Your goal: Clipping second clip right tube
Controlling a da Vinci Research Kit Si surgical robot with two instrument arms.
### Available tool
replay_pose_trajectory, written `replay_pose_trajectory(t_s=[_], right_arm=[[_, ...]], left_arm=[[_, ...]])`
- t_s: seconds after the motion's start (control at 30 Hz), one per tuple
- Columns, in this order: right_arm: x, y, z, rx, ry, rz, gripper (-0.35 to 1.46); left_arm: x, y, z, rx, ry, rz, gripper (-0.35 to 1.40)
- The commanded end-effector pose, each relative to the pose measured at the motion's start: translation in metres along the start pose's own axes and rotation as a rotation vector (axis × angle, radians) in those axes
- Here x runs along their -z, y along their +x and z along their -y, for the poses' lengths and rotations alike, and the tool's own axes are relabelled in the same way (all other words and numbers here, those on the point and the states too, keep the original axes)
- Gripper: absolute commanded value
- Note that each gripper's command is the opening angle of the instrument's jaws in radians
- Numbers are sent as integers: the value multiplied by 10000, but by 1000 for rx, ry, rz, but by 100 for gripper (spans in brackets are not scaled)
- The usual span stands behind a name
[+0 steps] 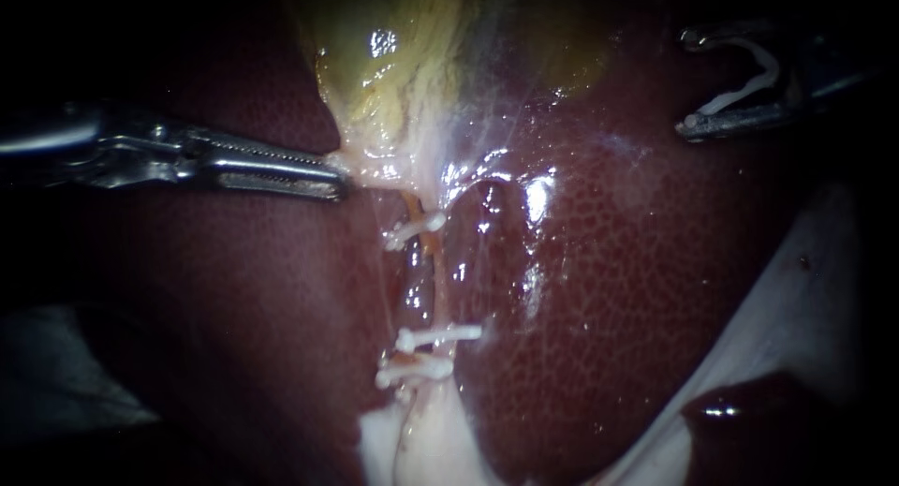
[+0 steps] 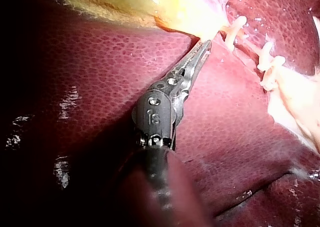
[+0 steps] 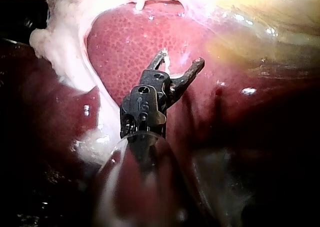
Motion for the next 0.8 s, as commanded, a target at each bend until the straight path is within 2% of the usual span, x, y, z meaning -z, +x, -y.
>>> replay_pose_trajectory(t_s=[0.03, 0.27, 0.4, 0.53, 0.63, 0.8], right_arm=[[0, 0, 0, -1, 0, 0, 50], [-2, 0, 1, -1, -1, 0, 50], [-4, 1, 1, 0, 1, -1, 50], [-4, 1, 1, -1, 3, -3, 50], [-5, 2, 1, -1, 5, -4, 50], [-10, 5, 5, 6, 22, -18, 50]], left_arm=[[2, 1, -1, 0, 0, 0, -35], [29, 12, -9, 6, -12, 4, -35], [63, 31, -13, 25, 1, -27, -35], [90, 49, -15, 15, 5, -61, -35], [102, 59, -17, 5, 12, -76, -35], [105, 64, -22, 3, 16, -85, -35]])
